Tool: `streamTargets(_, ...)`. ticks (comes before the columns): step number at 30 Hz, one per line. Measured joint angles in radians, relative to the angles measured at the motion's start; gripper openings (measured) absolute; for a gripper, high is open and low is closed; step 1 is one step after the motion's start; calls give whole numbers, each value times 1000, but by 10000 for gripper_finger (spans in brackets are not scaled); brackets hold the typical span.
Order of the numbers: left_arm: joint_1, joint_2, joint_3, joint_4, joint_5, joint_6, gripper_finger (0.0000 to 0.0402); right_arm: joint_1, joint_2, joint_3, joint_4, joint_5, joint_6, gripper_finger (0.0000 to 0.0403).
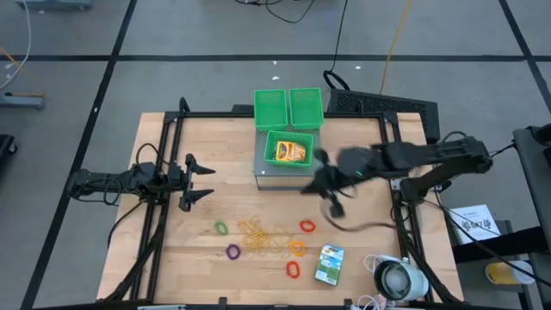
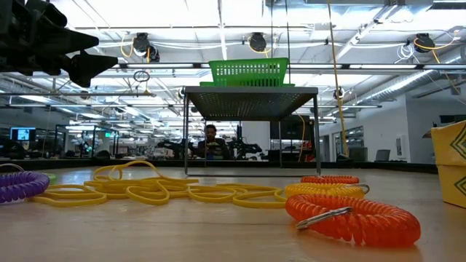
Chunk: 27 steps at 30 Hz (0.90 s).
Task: Pick & Place Office Desk Supplies
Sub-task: Put the crayon box into the bottom green bin on the shelf
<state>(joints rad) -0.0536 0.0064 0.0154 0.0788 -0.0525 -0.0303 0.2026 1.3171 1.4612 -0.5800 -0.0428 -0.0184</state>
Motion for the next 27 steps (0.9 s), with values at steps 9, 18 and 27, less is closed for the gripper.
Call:
streamTargets(9, 0, 0, 0, 0, 0, 0, 310, 289, -126, -258, 377, -37, 120, 10)
streamTargets(18, 0, 0, 0, 0, 0, 0, 310, 377, -135, -551, 932, -182, 195, 154)
streamTargets(27, 0, 0, 0, 0, 0, 0, 310, 346, -135, -552, 358, -64, 630, 246)
